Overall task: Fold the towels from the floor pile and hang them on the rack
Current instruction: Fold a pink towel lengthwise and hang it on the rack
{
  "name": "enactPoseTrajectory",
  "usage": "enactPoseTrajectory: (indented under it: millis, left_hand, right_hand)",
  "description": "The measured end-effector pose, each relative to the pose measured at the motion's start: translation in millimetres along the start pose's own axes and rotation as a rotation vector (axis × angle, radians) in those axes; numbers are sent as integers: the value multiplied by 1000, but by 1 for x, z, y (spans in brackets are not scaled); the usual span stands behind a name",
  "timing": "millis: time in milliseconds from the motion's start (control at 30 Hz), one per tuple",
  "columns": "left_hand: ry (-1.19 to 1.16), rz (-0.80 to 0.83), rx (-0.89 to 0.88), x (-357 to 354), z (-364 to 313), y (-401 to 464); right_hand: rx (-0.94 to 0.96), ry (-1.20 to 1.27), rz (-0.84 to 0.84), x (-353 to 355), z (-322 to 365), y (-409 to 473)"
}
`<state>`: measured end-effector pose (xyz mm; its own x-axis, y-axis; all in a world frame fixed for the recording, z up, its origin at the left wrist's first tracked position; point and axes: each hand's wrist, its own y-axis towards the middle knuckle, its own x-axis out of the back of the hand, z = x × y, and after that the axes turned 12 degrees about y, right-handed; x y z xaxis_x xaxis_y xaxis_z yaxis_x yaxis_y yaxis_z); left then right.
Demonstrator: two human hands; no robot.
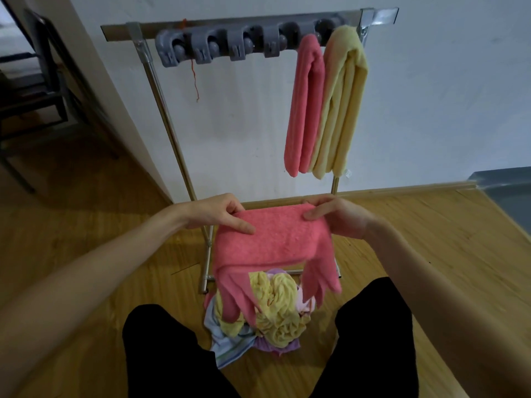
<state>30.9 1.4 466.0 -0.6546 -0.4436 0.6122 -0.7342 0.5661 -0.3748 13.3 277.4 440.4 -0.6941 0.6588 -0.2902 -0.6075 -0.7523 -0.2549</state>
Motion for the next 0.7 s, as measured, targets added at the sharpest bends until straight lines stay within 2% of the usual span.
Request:
enactPoseTrajectory:
  millis: [100,167,233,367,467,533,633,700]
  left_hand:
    - [8,31,41,0,11,1]
    - [16,-3,56,1,11,4]
    - [35,-36,64,4,6,8]
    - [106,-23,56,15,-1,14]
    - [111,-27,43,26,-11,18]
    - [100,-18,19,36,-19,20]
    - [114,65,-28,54,-30,20]
    - [203,66,-57,63,-39,20]
  right_hand:
    - [-30,1,-122,17,-6,-3]
    - [-24,-49,-106,21,-7,-3]
    - [-29,-76,5,22,-3,-1]
    - [-60,-104,350,23,12,-1]
    - [-61,-242,444,22,27,2]
    - [-120,-379,398,22,37,6]
    - [-155,-664,213,25,54,10]
    - [-131,-784,92,26,68,10]
